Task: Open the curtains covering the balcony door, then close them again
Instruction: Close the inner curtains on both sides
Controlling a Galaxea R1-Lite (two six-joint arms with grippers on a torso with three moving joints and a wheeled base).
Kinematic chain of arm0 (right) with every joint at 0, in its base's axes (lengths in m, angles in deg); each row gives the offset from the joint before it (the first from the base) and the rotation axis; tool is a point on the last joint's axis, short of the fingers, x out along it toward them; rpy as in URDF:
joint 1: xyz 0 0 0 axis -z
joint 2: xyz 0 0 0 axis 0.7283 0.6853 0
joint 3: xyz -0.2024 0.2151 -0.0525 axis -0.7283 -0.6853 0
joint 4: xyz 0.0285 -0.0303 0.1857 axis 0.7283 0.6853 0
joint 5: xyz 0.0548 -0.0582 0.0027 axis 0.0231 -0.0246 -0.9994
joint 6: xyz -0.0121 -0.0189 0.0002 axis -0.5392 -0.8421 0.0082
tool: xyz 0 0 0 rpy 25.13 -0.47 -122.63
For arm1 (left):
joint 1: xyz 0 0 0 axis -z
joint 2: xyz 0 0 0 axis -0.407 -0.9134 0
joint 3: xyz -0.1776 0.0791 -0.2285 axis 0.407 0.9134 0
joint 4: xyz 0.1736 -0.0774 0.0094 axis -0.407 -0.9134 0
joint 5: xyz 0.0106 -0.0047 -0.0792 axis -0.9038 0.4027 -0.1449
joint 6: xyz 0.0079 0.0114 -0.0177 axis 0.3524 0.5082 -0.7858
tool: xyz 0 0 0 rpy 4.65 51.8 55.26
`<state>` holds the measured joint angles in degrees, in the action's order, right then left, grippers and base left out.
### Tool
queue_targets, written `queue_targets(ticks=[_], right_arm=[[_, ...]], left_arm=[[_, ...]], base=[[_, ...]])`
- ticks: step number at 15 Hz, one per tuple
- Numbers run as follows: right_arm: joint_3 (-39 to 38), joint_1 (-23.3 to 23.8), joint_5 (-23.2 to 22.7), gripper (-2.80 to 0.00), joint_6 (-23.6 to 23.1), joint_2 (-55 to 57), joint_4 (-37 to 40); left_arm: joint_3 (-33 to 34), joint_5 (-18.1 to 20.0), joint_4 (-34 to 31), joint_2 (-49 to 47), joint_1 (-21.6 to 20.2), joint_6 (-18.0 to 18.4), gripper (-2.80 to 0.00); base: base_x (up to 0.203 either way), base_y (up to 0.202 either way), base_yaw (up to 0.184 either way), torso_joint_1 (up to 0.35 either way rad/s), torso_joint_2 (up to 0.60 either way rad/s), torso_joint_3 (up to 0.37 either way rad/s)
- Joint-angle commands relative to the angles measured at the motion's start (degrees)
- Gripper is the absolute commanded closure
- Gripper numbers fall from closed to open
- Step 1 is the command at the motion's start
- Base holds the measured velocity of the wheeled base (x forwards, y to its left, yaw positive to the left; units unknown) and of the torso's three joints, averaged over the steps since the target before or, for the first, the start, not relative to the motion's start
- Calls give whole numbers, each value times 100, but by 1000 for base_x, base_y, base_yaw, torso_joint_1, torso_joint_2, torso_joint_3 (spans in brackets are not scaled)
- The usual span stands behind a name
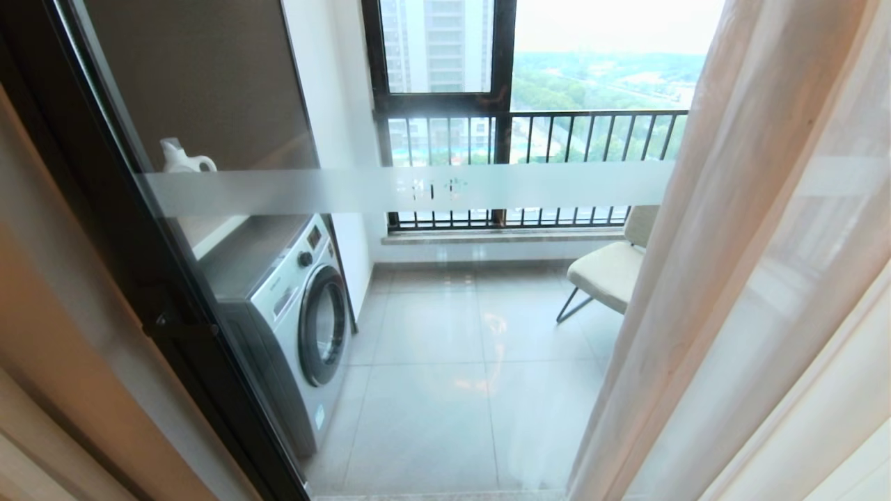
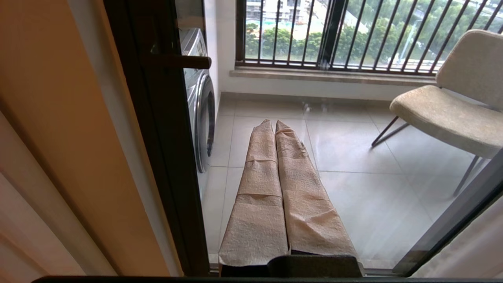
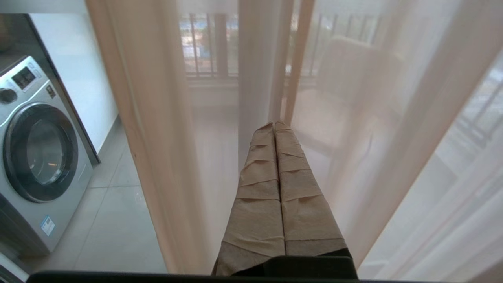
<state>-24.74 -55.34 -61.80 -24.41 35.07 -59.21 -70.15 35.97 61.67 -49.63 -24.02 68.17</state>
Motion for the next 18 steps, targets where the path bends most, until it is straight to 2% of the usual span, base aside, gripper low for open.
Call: queue_targets(ticks=[1, 5, 8, 10, 12, 14, 18], right_arm=[[-221, 136, 14, 0, 88, -526, 142], [-765, 147, 18, 0, 52, -873, 261], [-1339, 186, -73, 0, 29, -867, -9], [-1849, 593, -620, 0, 30, -931, -281], [-1908, 902, -1357, 0, 8, -1358, 7], [-1919, 921, -1486, 0, -147, -1683, 367], [-1911, 895, -1400, 0, -180, -2499, 748]], left_arm=[[-1, -4, 2, 2, 0, -6, 0], [0, -4, -1, 2, 0, -6, 0], [0, -4, 7, 2, 0, -6, 0], [0, -4, 7, 2, 0, -6, 0], [0, -4, -1, 2, 0, -6, 0], [0, -4, 7, 2, 0, -6, 0], [0, -4, 7, 2, 0, -6, 0]], base=[[0, 0, 0, 0, 0, 0], [0, 0, 0, 0, 0, 0], [0, 0, 0, 0, 0, 0], [0, 0, 0, 0, 0, 0], [0, 0, 0, 0, 0, 0], [0, 0, 0, 0, 0, 0], [0, 0, 0, 0, 0, 0]])
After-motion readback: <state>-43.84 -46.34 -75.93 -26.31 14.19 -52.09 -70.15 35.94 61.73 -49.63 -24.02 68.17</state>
